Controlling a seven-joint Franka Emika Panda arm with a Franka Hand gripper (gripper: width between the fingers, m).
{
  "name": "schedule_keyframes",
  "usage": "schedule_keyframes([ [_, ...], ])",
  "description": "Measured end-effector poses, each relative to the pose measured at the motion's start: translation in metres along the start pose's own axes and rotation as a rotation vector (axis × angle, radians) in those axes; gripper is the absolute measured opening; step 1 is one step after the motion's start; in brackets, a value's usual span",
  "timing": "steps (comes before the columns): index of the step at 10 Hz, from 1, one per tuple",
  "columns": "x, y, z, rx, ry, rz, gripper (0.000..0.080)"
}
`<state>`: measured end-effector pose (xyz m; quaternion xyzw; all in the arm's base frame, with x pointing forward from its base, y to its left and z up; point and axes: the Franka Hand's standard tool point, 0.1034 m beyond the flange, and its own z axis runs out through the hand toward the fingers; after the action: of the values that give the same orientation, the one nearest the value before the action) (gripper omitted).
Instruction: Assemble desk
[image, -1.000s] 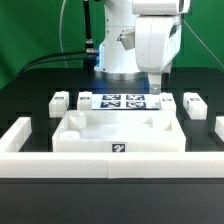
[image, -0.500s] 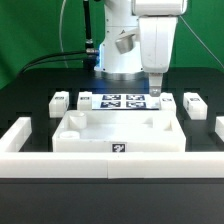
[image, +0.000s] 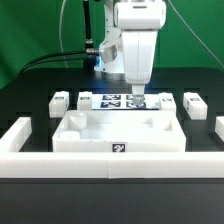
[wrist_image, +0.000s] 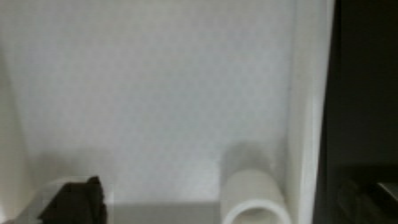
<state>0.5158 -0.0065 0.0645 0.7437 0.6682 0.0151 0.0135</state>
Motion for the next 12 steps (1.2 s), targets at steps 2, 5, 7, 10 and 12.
schedule_keyframes([
  [2,-0.001,-0.017,0.021,0.012,0.007,0.004,0.0650],
  [5,0.000,-0.034,0.052,0.052,0.013,0.007,0.0650],
  [7,0.001,-0.037,0.058,0.057,0.015,0.012,0.0650],
  [10,0.000,-0.035,0.057,0.054,0.015,0.012,0.0650],
  [12,0.000,-0.036,0.058,0.056,0.015,0.012,0.0389],
])
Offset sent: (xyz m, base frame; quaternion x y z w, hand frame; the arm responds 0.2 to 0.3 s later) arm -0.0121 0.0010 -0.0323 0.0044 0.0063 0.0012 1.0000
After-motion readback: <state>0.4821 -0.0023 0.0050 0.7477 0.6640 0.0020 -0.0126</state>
